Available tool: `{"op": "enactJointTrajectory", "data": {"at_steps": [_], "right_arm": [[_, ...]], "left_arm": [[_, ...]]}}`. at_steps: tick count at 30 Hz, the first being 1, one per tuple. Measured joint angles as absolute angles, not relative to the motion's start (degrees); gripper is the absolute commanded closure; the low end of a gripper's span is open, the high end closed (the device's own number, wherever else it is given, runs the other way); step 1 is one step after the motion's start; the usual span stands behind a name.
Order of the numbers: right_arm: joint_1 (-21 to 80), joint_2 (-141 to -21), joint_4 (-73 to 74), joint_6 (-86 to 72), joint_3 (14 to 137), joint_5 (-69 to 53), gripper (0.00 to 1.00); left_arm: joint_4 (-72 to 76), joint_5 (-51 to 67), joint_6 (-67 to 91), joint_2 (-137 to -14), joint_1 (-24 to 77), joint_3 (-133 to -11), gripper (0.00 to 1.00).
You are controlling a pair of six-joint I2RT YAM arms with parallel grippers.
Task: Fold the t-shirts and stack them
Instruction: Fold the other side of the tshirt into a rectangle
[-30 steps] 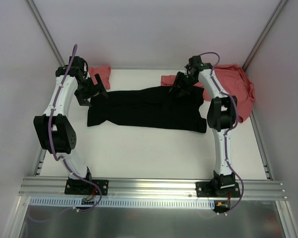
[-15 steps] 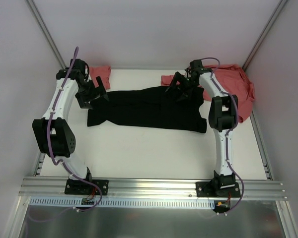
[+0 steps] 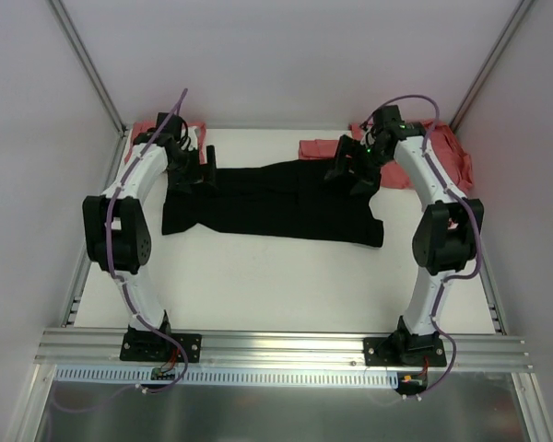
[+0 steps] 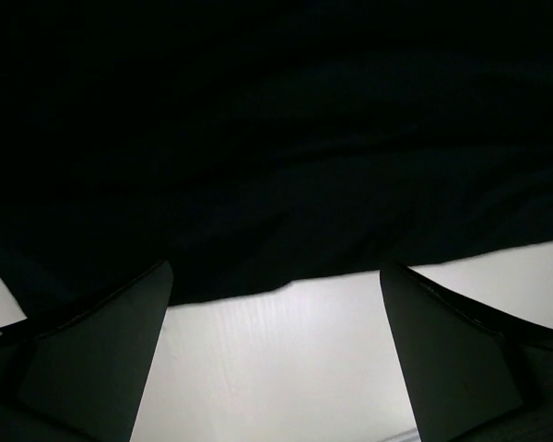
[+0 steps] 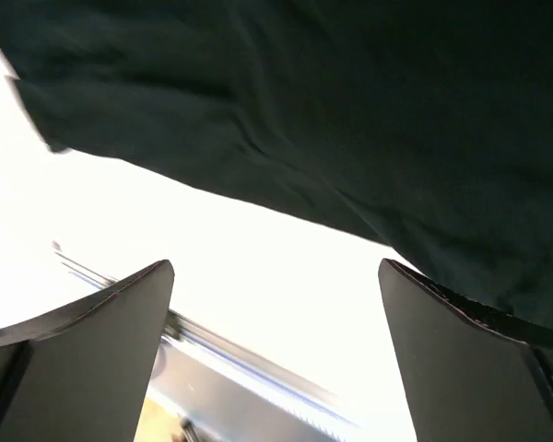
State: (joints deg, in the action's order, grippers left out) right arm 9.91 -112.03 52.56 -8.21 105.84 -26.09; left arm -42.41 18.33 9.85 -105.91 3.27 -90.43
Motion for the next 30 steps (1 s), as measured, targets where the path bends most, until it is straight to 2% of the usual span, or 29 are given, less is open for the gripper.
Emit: {"op": "enactJointTrajectory", "data": {"at_steps": [4, 8, 20, 25, 30], "right_arm": [[12.73, -112.29, 56.53, -5.69, 101.25, -20.88, 0.00], [14.61, -112.71, 60.29, -3.46, 100.60, -17.17, 0.01], [13.87, -110.83, 62.06, -2.00, 94.39, -15.51, 0.01], [13.87, -110.43, 62.02, -2.02, 92.12, -15.88, 0.00], [13.87, -109.75, 62.11, -2.02, 90.91, -15.90, 0.01]], "left_arm": [[-41.17, 11.27, 3.33, -112.40, 4.56, -94.61, 0.01], [-41.52, 9.82, -3.09, -114.76, 5.34, -95.68, 0.01], [-44.93, 11.00, -26.09, -113.32, 6.79, -94.85, 0.01], [-45.60, 9.63, -32.82, -113.14, 6.76, -94.32, 0.07], [-43.68, 8.29, -40.45, -112.88, 6.68, -90.96, 0.07]]}}
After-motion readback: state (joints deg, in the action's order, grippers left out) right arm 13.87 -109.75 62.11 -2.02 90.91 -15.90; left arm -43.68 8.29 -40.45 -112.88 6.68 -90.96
